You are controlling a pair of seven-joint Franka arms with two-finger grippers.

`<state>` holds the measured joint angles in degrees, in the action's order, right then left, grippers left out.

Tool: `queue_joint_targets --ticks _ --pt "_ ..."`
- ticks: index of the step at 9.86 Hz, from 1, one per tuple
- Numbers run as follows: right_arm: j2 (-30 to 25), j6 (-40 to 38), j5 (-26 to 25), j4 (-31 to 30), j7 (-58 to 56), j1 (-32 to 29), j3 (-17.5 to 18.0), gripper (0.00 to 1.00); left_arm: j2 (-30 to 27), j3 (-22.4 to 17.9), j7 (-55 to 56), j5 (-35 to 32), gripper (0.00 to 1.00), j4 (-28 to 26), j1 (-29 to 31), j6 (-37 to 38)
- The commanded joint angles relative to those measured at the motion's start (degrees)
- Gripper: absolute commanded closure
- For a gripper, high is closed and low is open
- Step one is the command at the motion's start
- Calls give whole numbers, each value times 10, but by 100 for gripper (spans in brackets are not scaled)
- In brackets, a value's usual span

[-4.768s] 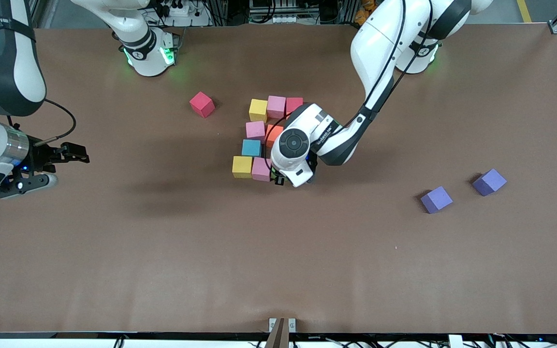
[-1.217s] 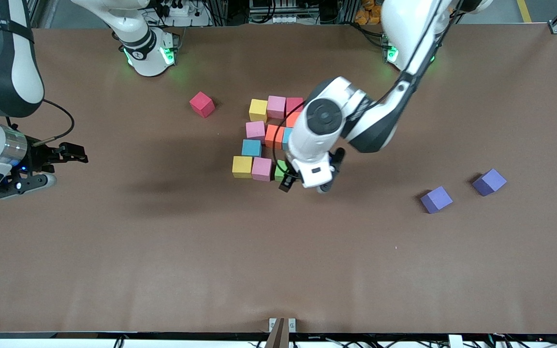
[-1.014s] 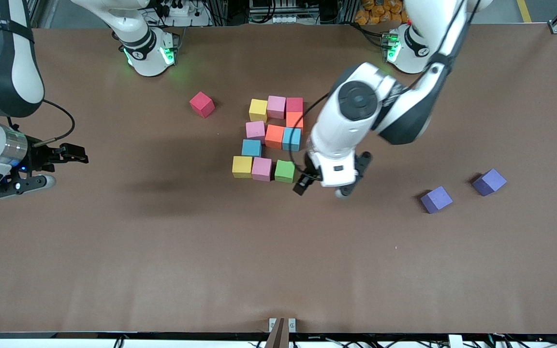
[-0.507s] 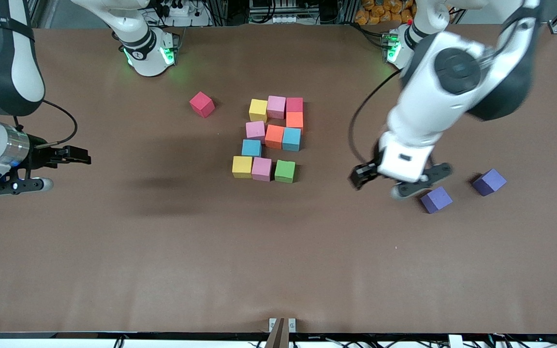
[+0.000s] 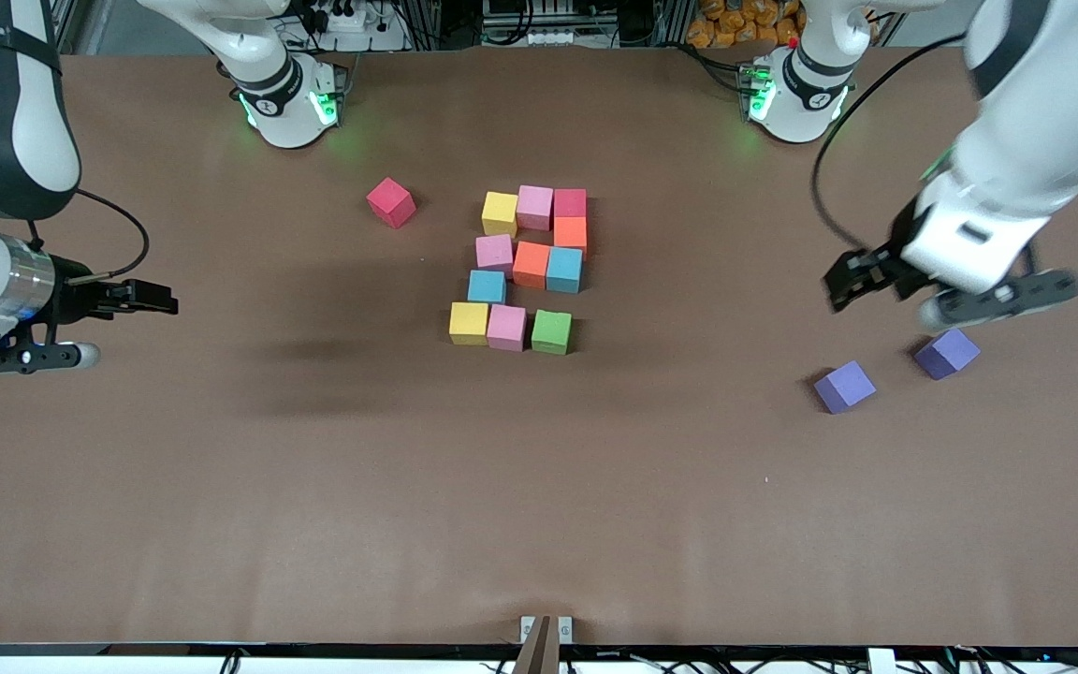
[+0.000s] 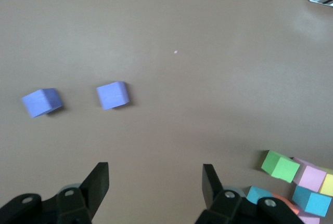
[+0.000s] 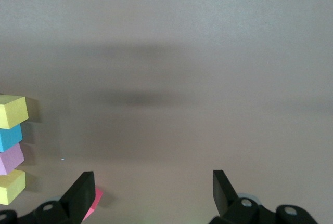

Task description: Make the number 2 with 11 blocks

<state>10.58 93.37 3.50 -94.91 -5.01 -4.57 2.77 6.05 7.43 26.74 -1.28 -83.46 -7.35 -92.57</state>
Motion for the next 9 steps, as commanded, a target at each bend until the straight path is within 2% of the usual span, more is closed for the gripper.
queue_joint_targets --ticks 1,3,5,9 --pt "7 -48 6 51 21 2 9 0 -47 -8 -17 -10 20 -27 16 29" --pt "11 -52 5 66 19 2 7 0 -69 -6 -53 -9 19 -30 42 37" --pt "9 -88 5 95 14 -9 5 0 -96 -2 -79 -1 19 -52 58 41" --pt "9 -86 6 106 18 -11 4 0 -130 -2 -154 0 20 -72 63 44"
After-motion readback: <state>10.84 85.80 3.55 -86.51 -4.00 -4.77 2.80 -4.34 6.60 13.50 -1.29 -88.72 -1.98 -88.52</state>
